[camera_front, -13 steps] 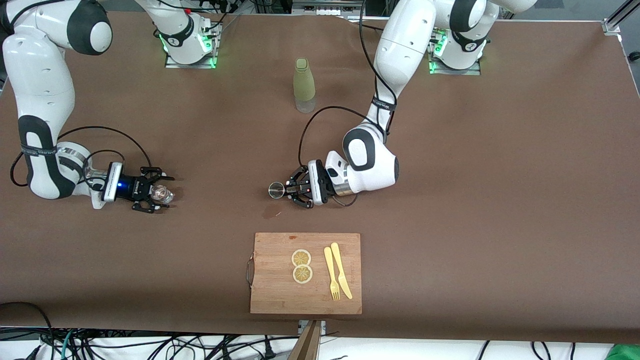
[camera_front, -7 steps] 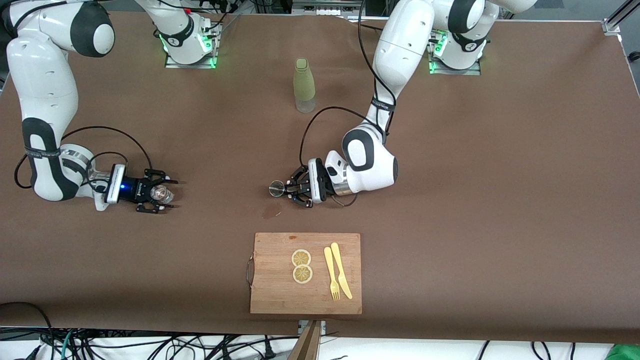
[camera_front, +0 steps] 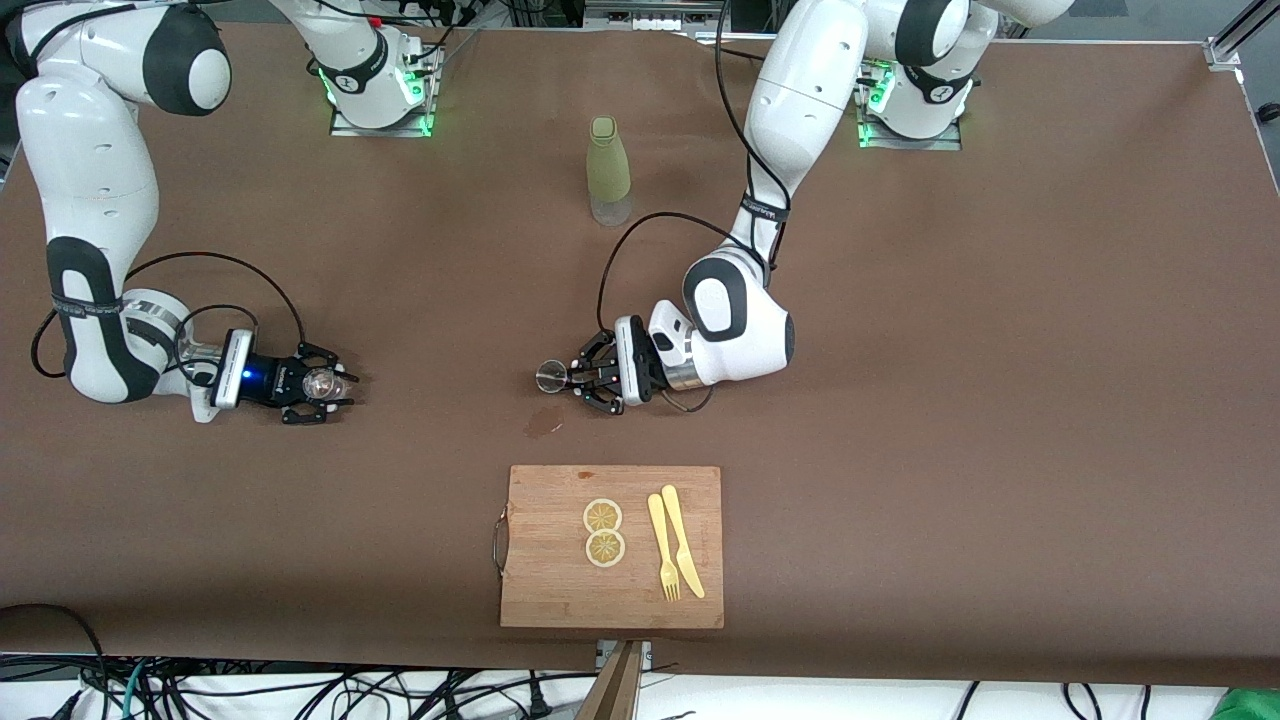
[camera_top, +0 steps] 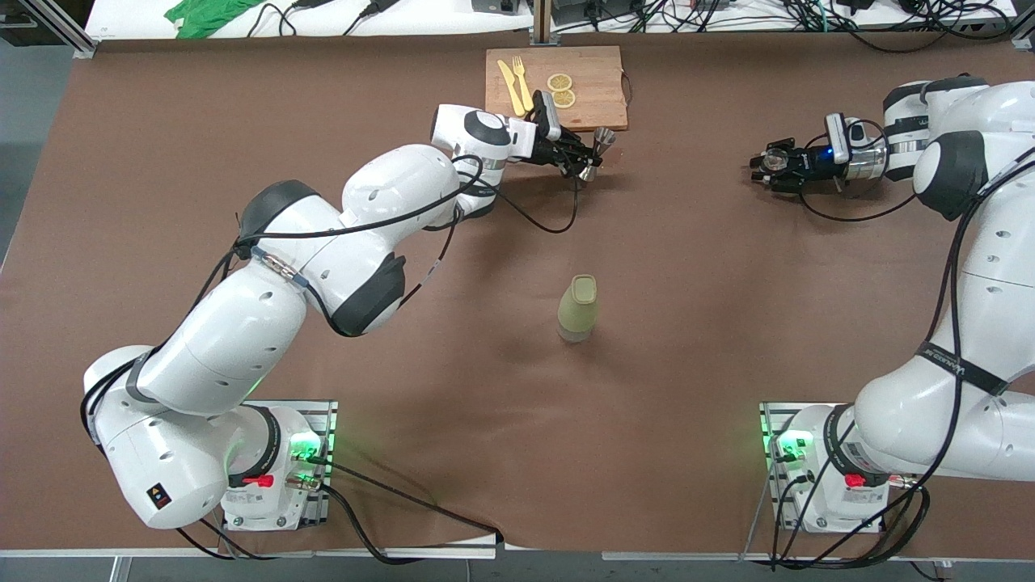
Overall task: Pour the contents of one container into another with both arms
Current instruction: 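Hold the jigger still while the right gripper carries the beaker toward it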
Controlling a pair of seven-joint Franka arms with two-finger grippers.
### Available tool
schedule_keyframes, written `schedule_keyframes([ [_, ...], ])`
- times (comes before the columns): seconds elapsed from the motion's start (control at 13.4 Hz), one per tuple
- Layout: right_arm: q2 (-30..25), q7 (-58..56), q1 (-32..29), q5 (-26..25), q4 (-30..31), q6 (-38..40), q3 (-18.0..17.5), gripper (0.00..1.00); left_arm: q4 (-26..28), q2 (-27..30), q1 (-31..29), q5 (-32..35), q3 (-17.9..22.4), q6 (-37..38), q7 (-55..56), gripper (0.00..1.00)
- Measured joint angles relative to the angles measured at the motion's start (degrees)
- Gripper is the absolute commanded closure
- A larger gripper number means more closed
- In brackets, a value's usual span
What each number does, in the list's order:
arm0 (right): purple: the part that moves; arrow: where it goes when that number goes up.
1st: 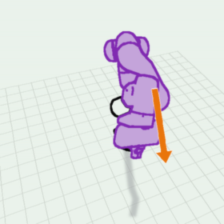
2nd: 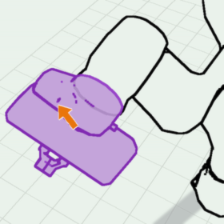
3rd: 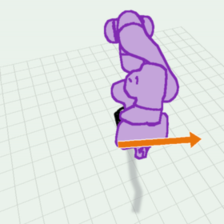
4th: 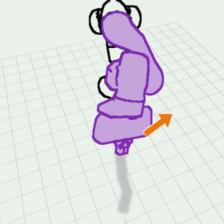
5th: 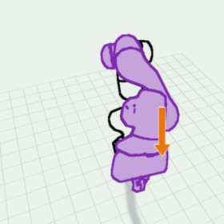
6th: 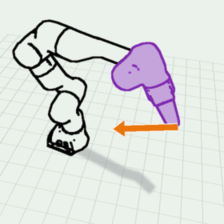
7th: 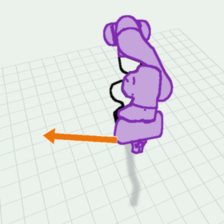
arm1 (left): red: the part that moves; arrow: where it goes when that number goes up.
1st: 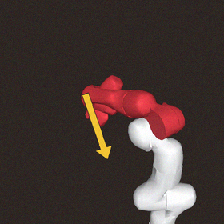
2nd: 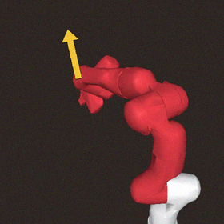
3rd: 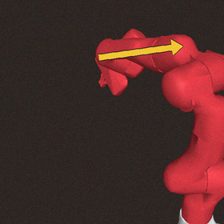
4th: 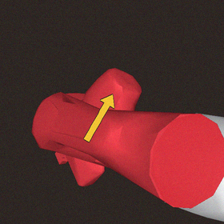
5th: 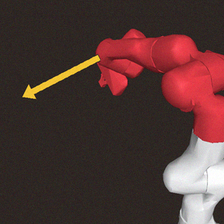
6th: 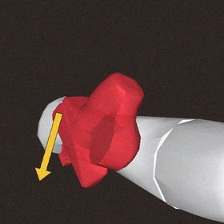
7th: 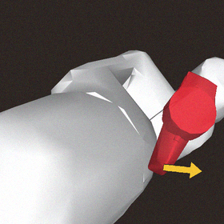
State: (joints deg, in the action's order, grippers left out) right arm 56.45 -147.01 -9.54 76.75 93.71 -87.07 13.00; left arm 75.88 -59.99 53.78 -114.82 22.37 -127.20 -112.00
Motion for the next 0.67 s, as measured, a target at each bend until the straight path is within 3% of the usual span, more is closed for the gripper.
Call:
schedule_keyframes([
  [0.67,0.2,0.7,0.7,2.1,-1.0,-0.6,-0.4,0.75,-0.1,-0.3,0.1,-0.4,0.1,0.0,0.0,1.00],
])
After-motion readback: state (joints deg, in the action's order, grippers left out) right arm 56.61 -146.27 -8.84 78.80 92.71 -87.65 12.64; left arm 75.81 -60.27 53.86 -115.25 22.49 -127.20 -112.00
